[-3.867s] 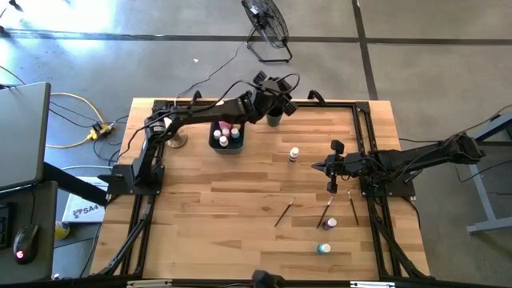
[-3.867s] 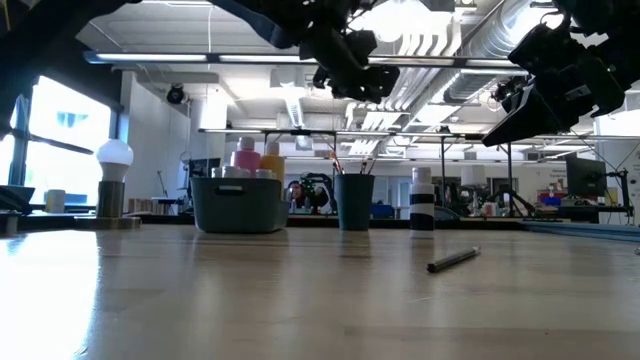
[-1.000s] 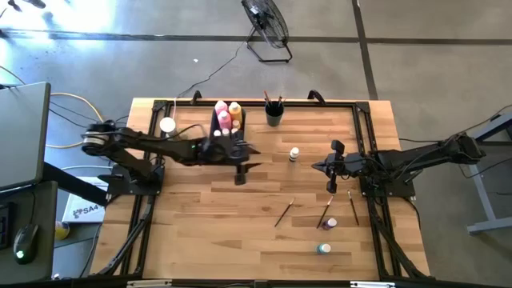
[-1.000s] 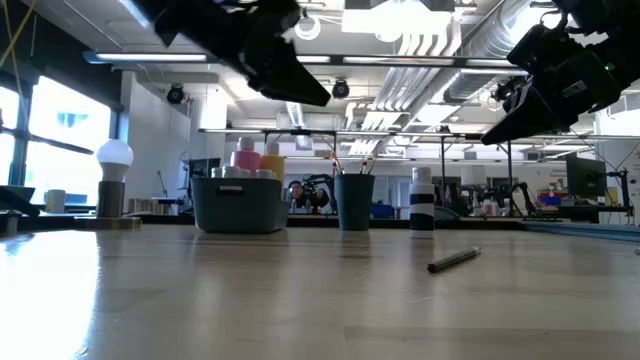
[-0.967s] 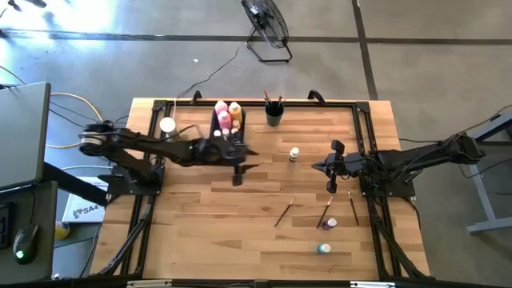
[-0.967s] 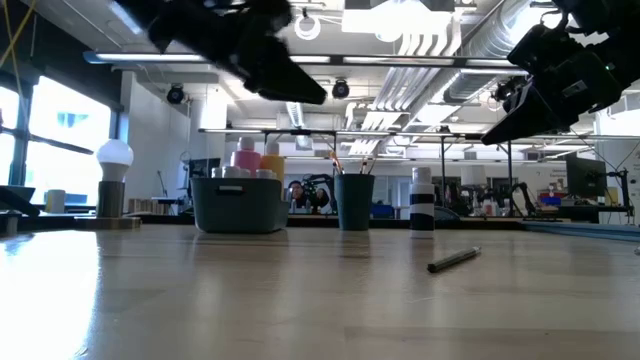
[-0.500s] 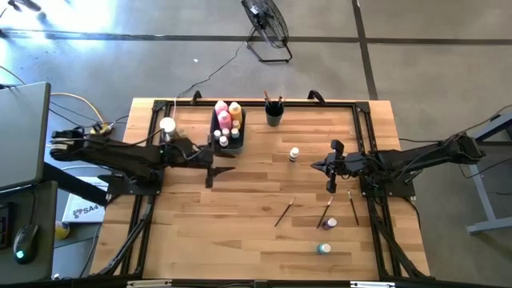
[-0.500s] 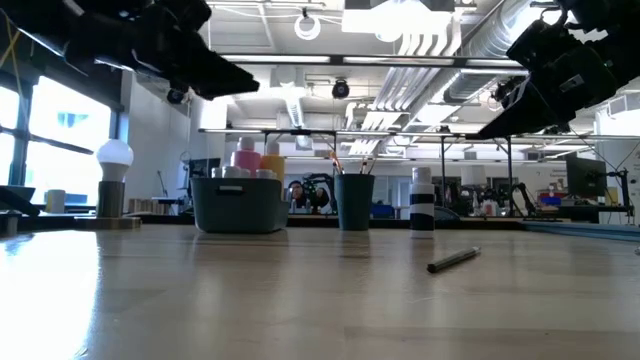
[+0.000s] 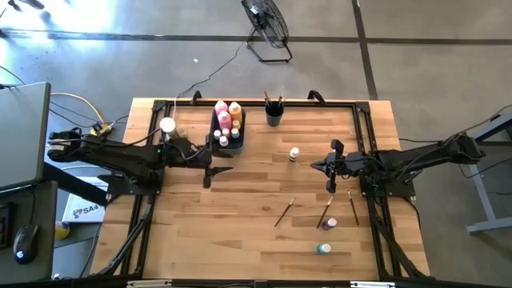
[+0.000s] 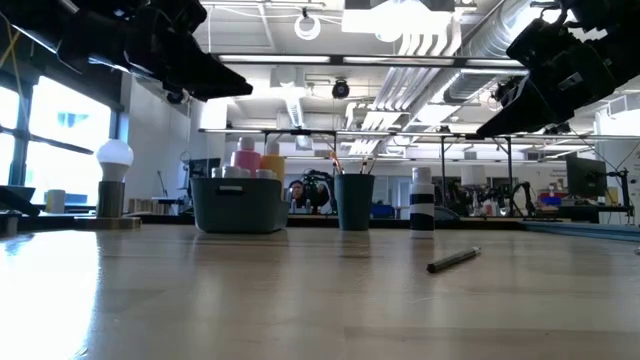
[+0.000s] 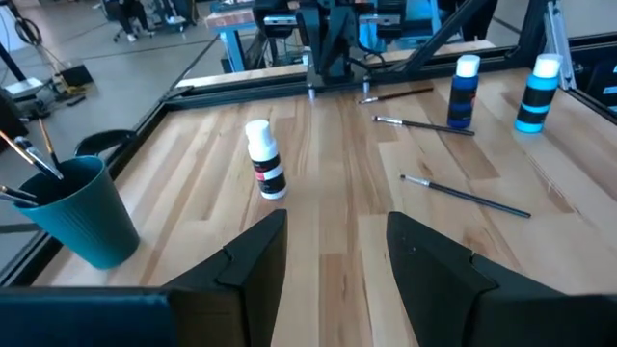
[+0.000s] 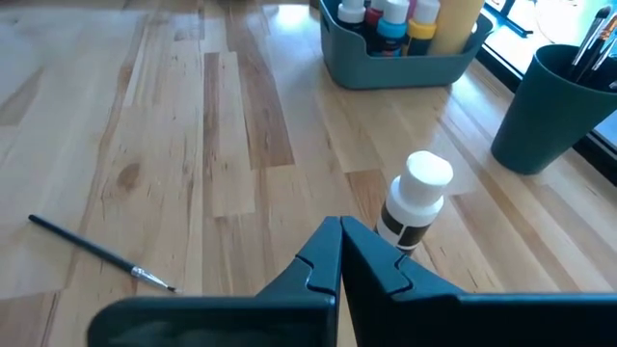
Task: Pick & Place Paint Supplies
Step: Put the silver paint brush into the green cup
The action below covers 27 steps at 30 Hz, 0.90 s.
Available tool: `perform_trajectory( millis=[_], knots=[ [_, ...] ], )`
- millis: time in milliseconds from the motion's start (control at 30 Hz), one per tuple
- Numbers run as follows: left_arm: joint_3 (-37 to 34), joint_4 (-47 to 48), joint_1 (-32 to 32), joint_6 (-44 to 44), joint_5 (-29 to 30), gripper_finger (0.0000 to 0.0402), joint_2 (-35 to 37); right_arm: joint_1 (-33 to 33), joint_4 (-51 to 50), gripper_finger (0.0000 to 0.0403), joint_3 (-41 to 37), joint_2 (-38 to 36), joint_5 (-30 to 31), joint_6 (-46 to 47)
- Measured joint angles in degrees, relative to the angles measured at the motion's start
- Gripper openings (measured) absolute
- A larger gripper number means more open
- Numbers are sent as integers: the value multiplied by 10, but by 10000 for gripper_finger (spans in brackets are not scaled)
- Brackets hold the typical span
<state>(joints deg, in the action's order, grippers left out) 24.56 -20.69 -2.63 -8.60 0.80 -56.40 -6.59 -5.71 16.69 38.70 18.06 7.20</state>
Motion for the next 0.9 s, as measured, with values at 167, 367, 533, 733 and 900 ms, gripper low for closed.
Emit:
perform_trajectory(
  millis=[167,367,533,733,900],
  knots=[
    [0,-1,0,-1,2,175,0,0,1,2,0,0,0,0],
    [0,-1,0,-4,2,175,0,0,15,2,0,0,0,2],
    [0,12,0,-4,3,175,0,0,29,2,0,0,2,2],
    [0,16,0,-8,4,175,0,0,27,2,1,0,66,17],
    [0,16,0,-54,4,175,0,0,-25,2,51,6,91,26]
  ],
)
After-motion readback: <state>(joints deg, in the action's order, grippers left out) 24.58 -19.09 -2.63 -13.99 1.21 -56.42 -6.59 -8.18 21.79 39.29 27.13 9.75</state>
